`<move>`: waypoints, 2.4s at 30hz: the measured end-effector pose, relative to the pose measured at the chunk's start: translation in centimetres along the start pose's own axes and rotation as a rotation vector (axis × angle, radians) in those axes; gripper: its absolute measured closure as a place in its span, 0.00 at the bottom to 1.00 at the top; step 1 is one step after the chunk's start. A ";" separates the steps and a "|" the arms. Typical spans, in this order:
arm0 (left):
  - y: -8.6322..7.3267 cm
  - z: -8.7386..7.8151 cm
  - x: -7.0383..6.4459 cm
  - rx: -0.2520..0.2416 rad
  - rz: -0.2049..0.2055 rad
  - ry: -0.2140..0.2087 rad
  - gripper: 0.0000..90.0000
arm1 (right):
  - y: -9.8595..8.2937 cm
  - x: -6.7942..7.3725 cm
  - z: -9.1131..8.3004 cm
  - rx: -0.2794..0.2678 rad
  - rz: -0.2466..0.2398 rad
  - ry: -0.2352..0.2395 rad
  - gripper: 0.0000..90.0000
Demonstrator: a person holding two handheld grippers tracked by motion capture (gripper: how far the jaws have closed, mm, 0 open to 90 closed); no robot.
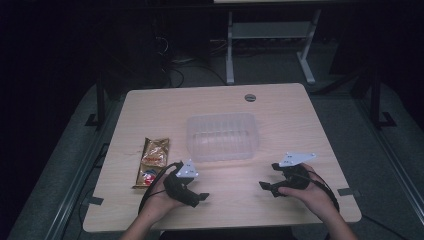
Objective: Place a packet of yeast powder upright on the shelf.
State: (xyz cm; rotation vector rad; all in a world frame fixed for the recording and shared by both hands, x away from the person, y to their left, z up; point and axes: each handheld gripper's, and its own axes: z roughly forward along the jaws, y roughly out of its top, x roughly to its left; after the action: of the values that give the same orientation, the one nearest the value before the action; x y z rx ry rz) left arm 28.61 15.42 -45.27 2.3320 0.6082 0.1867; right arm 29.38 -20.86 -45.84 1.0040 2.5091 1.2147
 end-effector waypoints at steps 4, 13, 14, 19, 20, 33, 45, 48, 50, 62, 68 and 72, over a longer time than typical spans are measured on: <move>0.0 -0.6 0.1 0.019 0.007 0.009 0.21 | 0.0 0.0 0.0 -0.001 -0.001 0.003 0.16; -0.3 -2.8 1.0 0.039 -0.041 0.049 0.28 | 0.1 -0.1 -0.2 -0.011 -0.006 0.005 0.16; -0.5 -3.2 1.3 0.043 -0.050 0.063 0.29 | 0.1 0.0 -0.3 -0.012 -0.009 0.006 0.16; -0.8 -4.3 2.2 0.040 -0.074 0.087 0.32 | 0.1 0.0 -0.3 -0.012 -0.004 0.004 0.16; -0.9 -4.6 2.4 0.034 -0.084 0.099 0.32 | 0.2 0.0 -0.4 -0.014 -0.004 0.005 0.16; -2.0 -7.7 6.2 0.039 -0.209 0.212 0.56 | 0.1 -0.1 -0.6 -0.024 0.018 0.007 0.16; -2.3 -9.4 9.8 -0.023 -0.339 0.279 0.99 | 0.3 0.1 -0.4 -0.019 0.025 0.014 0.16; -2.6 -9.0 10.4 -0.002 -0.351 0.296 0.99 | 0.3 0.0 -0.5 -0.023 0.026 0.011 0.16; -3.0 -8.6 10.7 0.016 -0.363 0.294 0.99 | 0.3 0.0 -0.5 -0.026 0.024 0.010 0.16; -4.7 -7.0 11.3 0.126 -0.381 0.269 0.99 | 0.2 -0.2 -0.6 -0.024 0.036 0.007 0.16; -5.4 -7.6 11.1 0.168 -0.378 0.254 1.00 | 0.1 -0.3 -0.6 -0.020 0.033 0.003 0.16; -6.6 -8.8 11.1 0.176 -0.406 0.257 1.00 | 0.1 -0.3 -0.6 -0.018 0.038 0.002 0.16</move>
State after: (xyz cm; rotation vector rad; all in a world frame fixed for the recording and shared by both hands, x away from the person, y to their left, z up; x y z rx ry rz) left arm 33.32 30.27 -43.57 2.3083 1.2528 0.2534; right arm 29.38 -21.36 -45.39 1.0512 2.4870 1.2467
